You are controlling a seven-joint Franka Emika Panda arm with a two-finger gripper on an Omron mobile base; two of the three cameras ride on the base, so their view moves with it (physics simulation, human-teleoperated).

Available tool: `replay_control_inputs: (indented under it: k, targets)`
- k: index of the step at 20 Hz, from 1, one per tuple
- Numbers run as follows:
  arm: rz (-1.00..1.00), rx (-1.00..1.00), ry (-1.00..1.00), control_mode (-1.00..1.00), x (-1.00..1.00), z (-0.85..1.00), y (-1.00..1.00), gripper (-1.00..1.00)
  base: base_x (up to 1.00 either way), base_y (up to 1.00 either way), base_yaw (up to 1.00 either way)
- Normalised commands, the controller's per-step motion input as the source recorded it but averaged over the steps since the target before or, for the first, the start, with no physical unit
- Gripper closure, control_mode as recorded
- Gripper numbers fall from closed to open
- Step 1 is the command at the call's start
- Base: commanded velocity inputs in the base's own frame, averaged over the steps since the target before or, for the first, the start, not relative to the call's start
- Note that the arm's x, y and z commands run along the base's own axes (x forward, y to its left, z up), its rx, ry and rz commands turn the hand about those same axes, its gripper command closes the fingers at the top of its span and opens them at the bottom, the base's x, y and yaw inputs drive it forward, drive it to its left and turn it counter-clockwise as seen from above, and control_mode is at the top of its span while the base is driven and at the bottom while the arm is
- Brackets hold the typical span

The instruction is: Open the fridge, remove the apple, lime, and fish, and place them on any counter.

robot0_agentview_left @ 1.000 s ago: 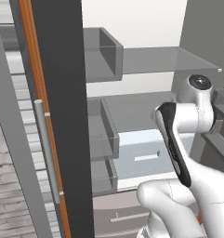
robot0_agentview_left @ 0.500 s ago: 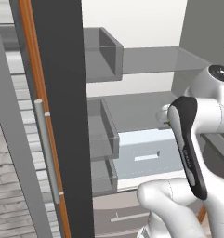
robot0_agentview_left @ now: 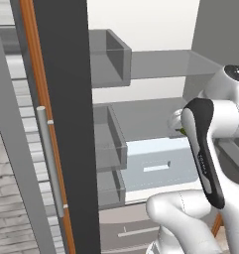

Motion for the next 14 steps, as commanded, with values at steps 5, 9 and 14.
replay_control_inputs:
  k: [5,9,14]
  targets:
    - [0.00,0.00,0.00,1.00,0.00,0.00,0.00,1.00,-0.10,0.00,0.02]
    - [0.00,0.00,0.00,1.00,0.00,0.00,0.00,1.00,-0.63,0.00,0.23]
    - [0.00,0.00,0.00,1.00,0.00,0.00,0.00,1.00,-0.65,-0.01,0.50]
